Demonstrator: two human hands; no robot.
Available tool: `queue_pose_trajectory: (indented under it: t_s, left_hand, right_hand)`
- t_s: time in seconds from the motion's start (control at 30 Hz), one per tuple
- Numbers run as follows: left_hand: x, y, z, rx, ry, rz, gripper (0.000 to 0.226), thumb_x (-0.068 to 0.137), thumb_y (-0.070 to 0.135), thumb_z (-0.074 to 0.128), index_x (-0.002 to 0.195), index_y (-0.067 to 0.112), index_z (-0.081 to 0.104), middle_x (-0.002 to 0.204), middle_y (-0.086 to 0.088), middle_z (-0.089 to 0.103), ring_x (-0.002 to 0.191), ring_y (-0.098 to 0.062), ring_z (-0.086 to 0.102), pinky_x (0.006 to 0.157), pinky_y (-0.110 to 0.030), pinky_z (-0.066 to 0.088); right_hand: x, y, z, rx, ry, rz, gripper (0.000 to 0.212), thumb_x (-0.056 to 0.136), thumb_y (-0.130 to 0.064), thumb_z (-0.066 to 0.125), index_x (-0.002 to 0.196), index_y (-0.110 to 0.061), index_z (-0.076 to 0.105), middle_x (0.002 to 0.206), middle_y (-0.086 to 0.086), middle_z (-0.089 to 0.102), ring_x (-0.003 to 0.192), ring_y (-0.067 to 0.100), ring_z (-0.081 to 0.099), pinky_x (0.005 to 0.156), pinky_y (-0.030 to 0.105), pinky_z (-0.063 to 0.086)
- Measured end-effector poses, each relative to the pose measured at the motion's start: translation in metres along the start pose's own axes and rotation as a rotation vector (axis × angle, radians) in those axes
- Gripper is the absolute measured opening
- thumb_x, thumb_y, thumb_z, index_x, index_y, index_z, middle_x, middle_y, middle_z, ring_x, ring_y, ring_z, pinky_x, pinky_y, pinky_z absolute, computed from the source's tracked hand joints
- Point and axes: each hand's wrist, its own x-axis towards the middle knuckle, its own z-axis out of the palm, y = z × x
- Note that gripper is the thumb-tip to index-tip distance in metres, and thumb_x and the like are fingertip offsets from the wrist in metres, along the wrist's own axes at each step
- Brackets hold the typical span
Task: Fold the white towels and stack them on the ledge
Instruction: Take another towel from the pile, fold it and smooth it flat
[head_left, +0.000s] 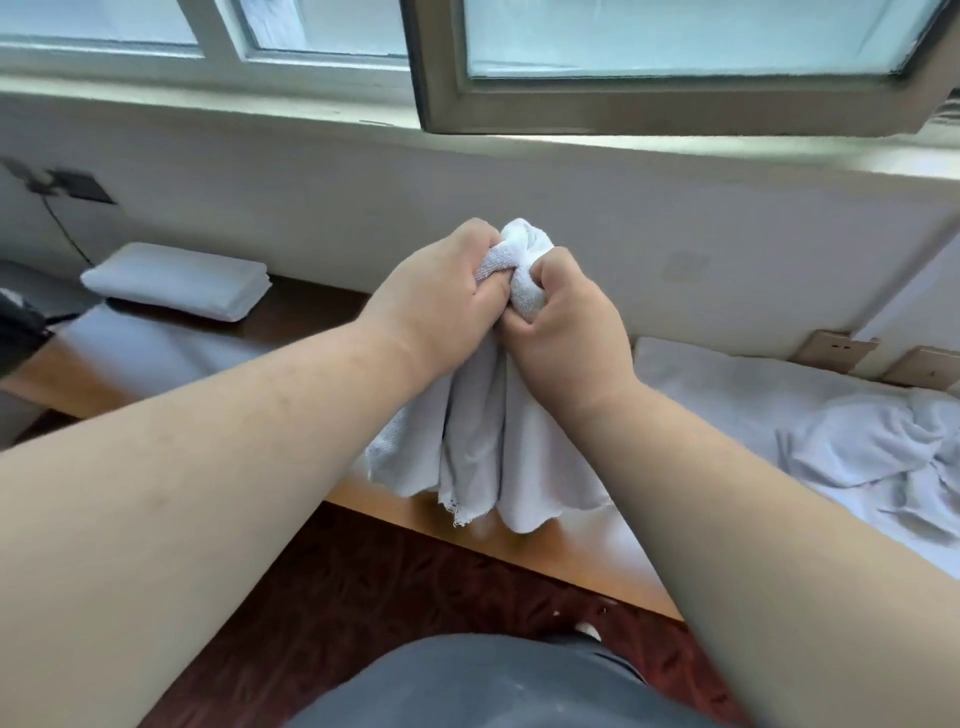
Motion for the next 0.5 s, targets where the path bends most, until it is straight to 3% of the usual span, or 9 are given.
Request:
queue_pose_trajectory:
  t_s: [0.2,0.5]
  left_hand:
    - [0.006,-0.063,-0.049,0.077,0.083,-0.053,0.012,0.091,0.039,0.049,0.098,0.029,0.049,0.083,0.008,0.059,0.08,-0.015,0.055,0.068,-0.034,0.045]
    - [0.04,-0.155,-0.102,0.21,0.129,-0.167,0.014,0.091,0.037,0.048,0.102,0.027,0.049,0.085,0.005,0.058,0.082,-0.023,0.054,0.071,-0.039,0.047]
  right_hand:
    - [0.02,-0.049,0.075,0.096,-0.003,-0.007,0.027,0.077,-0.049,0.055,0.081,-0.036,0.031,0.062,-0.009,0.052,0.055,0.005,0.05,0.046,0.03,0.038]
    - [0.075,-0.096,0.176,0.189,-0.121,-0.089,0.031,0.082,-0.044,0.06,0.08,-0.028,0.033,0.06,-0.008,0.049,0.053,0.007,0.047,0.046,0.027,0.035]
